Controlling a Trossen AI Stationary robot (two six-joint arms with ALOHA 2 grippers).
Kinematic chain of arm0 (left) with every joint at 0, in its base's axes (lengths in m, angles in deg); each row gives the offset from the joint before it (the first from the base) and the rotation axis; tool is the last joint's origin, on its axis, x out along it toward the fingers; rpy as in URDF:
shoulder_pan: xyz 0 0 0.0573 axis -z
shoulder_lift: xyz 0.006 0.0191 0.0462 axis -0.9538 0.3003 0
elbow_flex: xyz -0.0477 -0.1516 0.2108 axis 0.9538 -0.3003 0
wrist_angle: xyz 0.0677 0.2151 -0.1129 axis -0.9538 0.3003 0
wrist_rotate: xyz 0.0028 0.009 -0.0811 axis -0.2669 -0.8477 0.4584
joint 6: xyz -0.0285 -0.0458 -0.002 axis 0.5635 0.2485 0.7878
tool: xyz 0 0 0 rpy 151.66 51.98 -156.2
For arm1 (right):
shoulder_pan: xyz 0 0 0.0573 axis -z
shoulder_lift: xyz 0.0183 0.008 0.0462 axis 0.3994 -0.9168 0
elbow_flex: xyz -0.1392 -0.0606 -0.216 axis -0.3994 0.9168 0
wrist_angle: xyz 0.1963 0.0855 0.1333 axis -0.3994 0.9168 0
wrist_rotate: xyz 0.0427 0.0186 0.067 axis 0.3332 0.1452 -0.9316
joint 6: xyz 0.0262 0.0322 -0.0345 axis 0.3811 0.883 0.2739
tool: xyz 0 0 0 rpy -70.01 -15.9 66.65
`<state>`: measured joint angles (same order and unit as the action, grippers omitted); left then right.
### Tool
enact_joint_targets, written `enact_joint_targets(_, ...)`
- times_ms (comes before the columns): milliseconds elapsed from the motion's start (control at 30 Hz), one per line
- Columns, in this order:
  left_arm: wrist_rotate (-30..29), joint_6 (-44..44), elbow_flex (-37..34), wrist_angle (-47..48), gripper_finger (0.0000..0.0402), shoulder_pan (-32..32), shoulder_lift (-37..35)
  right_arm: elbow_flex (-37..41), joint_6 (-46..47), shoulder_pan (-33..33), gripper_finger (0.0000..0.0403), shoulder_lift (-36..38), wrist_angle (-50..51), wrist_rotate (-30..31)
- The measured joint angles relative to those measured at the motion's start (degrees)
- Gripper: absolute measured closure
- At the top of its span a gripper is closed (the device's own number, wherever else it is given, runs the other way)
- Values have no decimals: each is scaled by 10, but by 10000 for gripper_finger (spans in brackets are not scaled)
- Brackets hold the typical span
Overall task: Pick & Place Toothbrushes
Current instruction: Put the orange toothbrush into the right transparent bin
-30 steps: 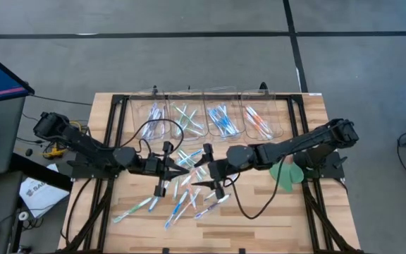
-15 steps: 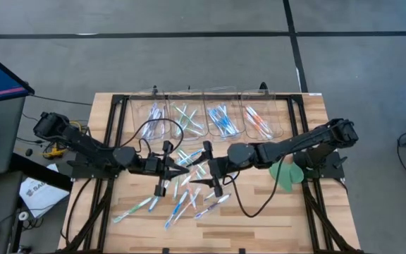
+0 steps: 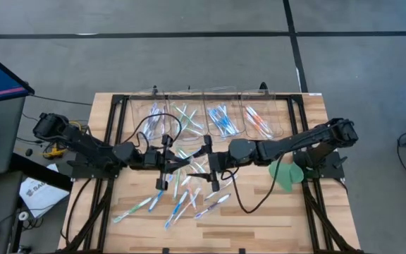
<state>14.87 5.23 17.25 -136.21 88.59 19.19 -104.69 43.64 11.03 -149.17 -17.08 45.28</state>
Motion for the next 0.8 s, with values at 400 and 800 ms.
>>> enact_joint_targets(400, -3, 0, 0, -2, 400, -5, 0, -9, -21, 5, 264, -75, -61, 32)
enact_joint_targets(800, 3, 0, 0, 4, 400, -4, 0, -12, -35, 5, 390, -65, -32, 38)
